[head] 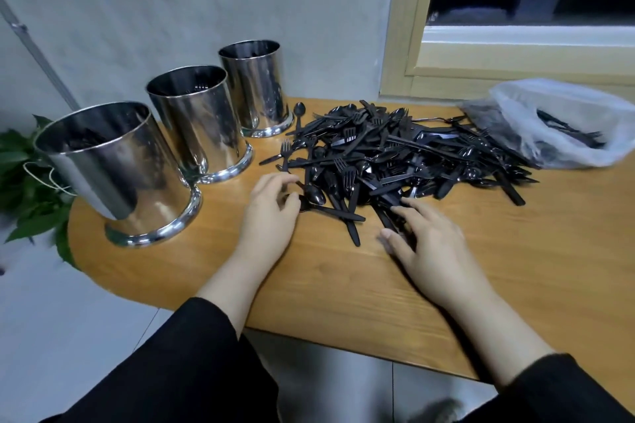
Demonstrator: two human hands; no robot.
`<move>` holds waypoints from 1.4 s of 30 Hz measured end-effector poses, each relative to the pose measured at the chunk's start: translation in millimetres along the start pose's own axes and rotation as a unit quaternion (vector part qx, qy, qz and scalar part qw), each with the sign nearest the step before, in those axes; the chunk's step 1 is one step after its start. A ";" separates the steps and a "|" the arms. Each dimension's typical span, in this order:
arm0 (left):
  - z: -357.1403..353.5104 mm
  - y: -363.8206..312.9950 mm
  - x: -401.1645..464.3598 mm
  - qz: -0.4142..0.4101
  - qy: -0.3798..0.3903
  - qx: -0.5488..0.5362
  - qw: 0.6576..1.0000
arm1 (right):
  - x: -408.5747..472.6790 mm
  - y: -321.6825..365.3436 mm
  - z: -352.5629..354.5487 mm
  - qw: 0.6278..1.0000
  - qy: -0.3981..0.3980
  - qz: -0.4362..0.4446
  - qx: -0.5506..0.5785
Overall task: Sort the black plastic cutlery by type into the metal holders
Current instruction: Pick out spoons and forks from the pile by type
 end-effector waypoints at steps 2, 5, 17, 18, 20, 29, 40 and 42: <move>5.5 7.7 2.7 0.041 -0.068 0.039 0.996 | -1.1 0.7 -0.1 1.000 0.001 0.003 -0.006; -4.2 11.8 7.3 0.071 -0.031 0.160 0.984 | -1.5 2.5 1.0 1.000 0.005 0.002 -0.014; -2.2 14.5 8.1 0.047 -0.026 0.035 0.998 | -4.5 7.9 7.7 1.000 0.004 0.000 -0.023; 1.6 14.6 6.7 0.061 -0.028 -0.036 0.997 | -5.2 8.0 8.4 1.000 -0.001 0.002 -0.021; 8.5 14.6 3.2 0.089 -0.041 -0.150 0.984 | -5.5 7.3 9.1 1.000 -0.012 0.001 -0.015; 22.3 32.4 7.0 0.149 -0.114 -0.454 0.871 | -1.3 25.9 18.6 0.996 -0.063 0.060 0.034; 18.0 41.0 12.1 0.170 -0.132 -0.462 0.860 | 91.8 122.8 -27.2 0.967 0.059 0.172 -0.180; 16.7 43.2 12.8 0.170 -0.117 -0.453 0.867 | 94.2 124.9 -33.1 0.957 0.074 0.179 -0.217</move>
Point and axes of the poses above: each hand's wrist, its own x-axis towards the middle knuckle, its own z-axis out of the back of the hand, y = z × x, the point moved 4 cm from there along x, towards the middle knuckle, and after that the axes turned 1 degree about -x, right-handed, at the moved point
